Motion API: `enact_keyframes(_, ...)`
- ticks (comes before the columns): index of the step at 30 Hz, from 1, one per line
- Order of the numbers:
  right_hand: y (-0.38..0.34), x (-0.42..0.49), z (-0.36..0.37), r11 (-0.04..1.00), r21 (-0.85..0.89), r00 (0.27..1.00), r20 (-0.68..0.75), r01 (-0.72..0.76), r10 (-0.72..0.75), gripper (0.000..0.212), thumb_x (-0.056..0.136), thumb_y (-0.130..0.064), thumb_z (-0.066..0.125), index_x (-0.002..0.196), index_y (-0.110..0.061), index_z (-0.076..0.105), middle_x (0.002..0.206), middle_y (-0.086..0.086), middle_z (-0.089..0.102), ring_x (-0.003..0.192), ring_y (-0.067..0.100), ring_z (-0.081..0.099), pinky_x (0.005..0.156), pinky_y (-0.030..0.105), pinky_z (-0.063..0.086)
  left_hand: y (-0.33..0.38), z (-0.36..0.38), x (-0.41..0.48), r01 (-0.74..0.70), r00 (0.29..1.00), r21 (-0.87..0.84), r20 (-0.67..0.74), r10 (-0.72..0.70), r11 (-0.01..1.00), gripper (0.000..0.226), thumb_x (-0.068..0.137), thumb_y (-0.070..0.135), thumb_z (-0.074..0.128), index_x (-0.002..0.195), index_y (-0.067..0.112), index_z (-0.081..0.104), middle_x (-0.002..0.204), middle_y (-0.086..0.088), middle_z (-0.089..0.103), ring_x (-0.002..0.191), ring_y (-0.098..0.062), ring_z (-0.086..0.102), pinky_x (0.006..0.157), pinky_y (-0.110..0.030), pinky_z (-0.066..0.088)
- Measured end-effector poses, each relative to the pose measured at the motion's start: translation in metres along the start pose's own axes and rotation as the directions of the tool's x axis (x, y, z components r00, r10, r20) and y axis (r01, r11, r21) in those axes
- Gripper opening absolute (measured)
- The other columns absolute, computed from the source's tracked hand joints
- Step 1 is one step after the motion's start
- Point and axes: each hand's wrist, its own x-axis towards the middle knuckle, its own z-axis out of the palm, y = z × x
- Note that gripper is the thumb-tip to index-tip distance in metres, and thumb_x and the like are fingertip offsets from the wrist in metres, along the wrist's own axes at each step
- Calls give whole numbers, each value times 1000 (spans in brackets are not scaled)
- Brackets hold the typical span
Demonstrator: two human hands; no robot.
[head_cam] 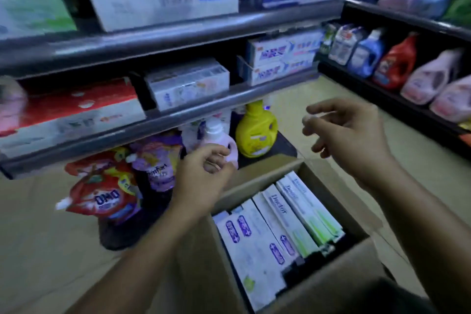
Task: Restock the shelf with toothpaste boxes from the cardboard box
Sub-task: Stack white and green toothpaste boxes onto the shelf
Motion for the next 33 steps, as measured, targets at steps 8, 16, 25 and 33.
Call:
enact_keyframes(8, 100, -18, -50, 919, -368, 970, 131, -142, 203, 9, 86, -28, 73, 77, -30, 69, 71, -2, 73, 58, 14, 68, 67, 45, 60, -83, 132, 9, -307, 810, 485, 585, -42, 819, 58, 78, 14, 65, 133, 29, 57, 132, 2, 61, 124, -23, 57, 95, -38, 50)
enact_keyframes(16, 125, -12, -79, 845, -520, 939, 213, -126, 271, 16, 88, -34, 71, 104, -32, 68, 84, -7, 72, 70, 11, 68, 72, 32, 54, -132, 168, 11, -359, 745, 593, 647, -161, 720, 73, 85, 5, 69, 149, 23, 37, 154, 1, 39, 128, -30, 53, 97, -45, 50)
enact_keyframes(25, 129, -6, -73, 826, -552, 915, 267, -111, 301, 12, 87, -38, 74, 94, -29, 69, 78, -7, 73, 64, 6, 66, 67, 31, 54, -135, 166, 24, -649, 684, 594, 729, 25, 475, 54, 91, 30, 70, 140, 29, 48, 142, 7, 45, 119, -23, 48, 96, -37, 45)
enact_keyframes(33, 125, -10, -72, 857, -501, 835, 417, -120, 360, 18, 86, -49, 73, 95, -33, 71, 92, -12, 73, 82, 4, 68, 74, 26, 54, -118, 92, 20, -738, 655, 397, 615, 438, 546, 49, 91, 44, 69, 124, 8, 59, 123, -9, 66, 108, -26, 61, 81, -28, 42)
